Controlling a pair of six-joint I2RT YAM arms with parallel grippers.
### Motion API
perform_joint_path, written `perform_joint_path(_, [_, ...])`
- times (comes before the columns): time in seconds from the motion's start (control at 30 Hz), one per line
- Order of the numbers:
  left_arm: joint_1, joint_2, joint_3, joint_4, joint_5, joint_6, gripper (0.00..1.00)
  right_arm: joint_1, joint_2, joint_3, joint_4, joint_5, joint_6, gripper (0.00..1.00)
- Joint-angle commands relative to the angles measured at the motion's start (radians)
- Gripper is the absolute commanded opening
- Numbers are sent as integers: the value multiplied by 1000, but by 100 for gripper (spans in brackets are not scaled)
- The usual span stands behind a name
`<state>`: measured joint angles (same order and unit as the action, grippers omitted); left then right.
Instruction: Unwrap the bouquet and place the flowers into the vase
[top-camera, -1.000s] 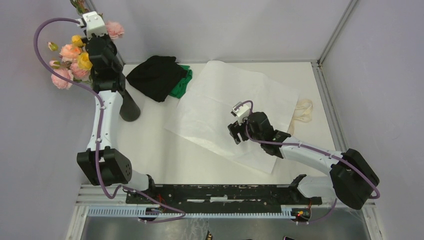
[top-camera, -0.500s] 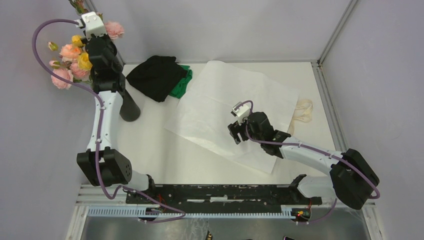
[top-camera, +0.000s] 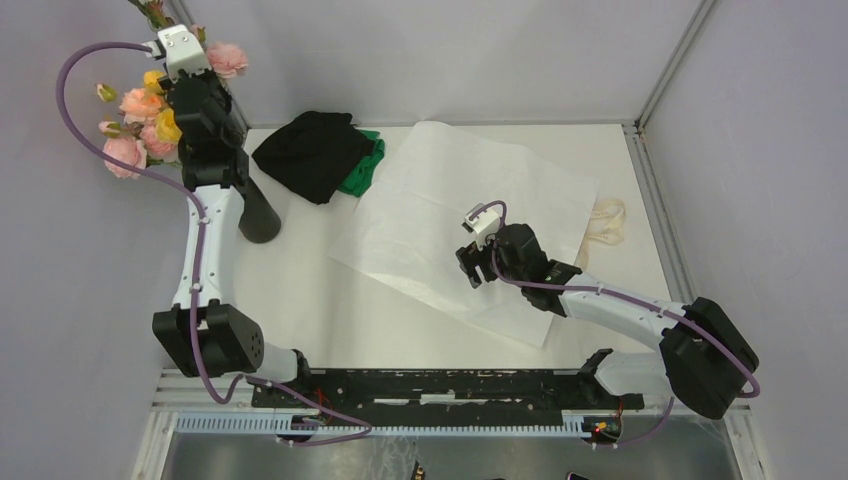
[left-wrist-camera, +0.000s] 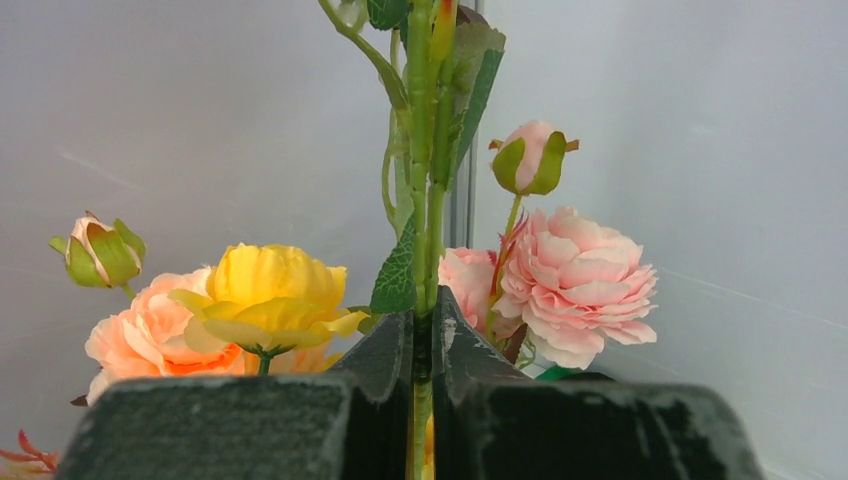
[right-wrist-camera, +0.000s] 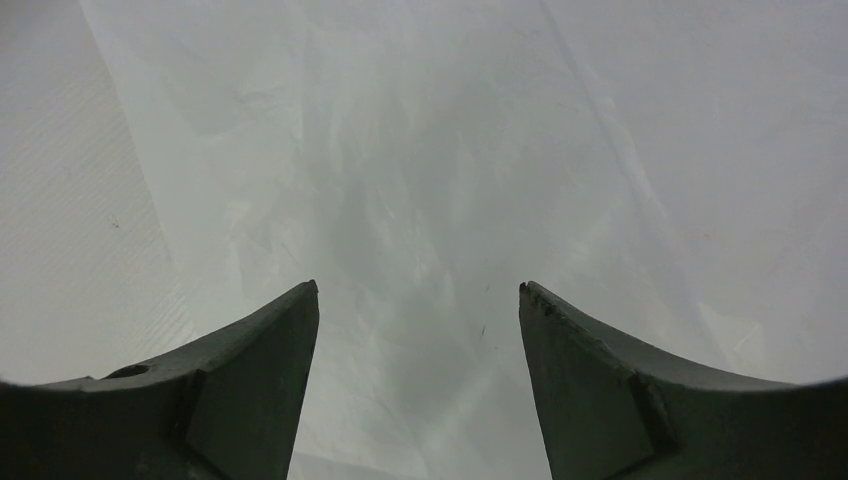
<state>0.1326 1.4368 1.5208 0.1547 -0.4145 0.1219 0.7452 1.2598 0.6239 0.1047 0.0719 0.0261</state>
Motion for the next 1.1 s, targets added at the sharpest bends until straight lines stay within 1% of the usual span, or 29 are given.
perform_joint_path(0.0, [7,-50,-38,6,5,-81,2,-1,-5,-9,36,16,7,79])
perform_joint_path(0.07, [6,-79,-114,30,0,-116,2,0,-5,-9,39,16,8,79])
perform_joint_path(0.17, [6,-116,-214,74,33,-158,2,0,-3,-7,37,10,7,79])
perform_joint_path(0.43, [4,-156,-321,58,53,-199,2,-1,-3,-7,39,10,7,79])
perform_joint_path(0.57, [3,-181,-388,47,10,-231,2,0,4,-10,43,-1,10,79])
perform_joint_path(0.77, [3,-237,-517,61,3,-290,3,0,1,-12,41,3,8,79])
perform_joint_path(0.93, [3,-235,-544,26,-39,-312,5,0,9,-12,43,-6,10,79])
perform_joint_path(1.07, [4,-229,-555,19,-54,-332,9,0,7,-12,43,-1,10,79])
